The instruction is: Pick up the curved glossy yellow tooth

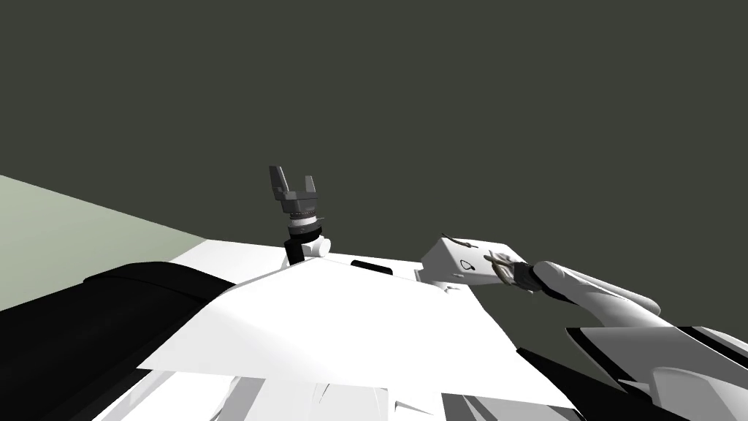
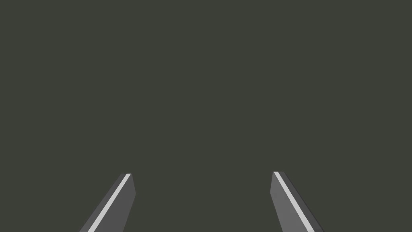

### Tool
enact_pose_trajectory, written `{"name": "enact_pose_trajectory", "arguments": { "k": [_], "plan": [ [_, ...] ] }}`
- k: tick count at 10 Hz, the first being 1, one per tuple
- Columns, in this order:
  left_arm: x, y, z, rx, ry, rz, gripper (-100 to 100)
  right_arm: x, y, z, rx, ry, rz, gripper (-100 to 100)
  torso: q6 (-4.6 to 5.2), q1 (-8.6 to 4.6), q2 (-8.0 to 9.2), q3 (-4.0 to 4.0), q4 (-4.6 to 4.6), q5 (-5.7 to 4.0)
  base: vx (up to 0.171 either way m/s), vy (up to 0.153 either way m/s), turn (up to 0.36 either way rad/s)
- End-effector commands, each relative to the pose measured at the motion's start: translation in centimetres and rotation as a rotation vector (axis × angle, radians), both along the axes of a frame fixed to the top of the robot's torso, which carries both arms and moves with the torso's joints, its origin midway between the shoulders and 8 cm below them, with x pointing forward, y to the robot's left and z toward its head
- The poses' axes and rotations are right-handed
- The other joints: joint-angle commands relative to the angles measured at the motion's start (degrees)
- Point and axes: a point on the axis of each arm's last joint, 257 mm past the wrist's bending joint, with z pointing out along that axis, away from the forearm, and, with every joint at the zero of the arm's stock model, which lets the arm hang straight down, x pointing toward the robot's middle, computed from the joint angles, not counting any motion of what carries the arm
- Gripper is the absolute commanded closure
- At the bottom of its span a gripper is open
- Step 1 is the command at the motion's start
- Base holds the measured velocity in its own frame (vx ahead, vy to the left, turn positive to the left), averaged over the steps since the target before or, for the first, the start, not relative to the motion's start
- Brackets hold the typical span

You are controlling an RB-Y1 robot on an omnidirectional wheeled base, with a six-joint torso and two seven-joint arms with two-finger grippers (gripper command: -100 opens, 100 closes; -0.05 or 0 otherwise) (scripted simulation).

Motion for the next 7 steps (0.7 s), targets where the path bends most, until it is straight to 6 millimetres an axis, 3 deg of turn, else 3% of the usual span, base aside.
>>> {"name": "enact_pose_trajectory", "arguments": {
  "k": [1,7],
  "plan": [
    [0.0,0.0,0.0,0.0,0.0,0.0,0,-0.9,-0.7,0.2,-0.011,0.016,-0.031,-100,0.0,0.0,0.0,0.0,0.0,0.0,0.093,-0.034,0.204],
    [0.0,0.0,0.0,0.0,0.0,0.0,0,-1.5,-0.8,-0.1,-0.01,0.03,-0.047,-100,0.01,0.05,0.08,0.04,0.02,-0.01,0.032,-0.016,0.048]
  ]
}}
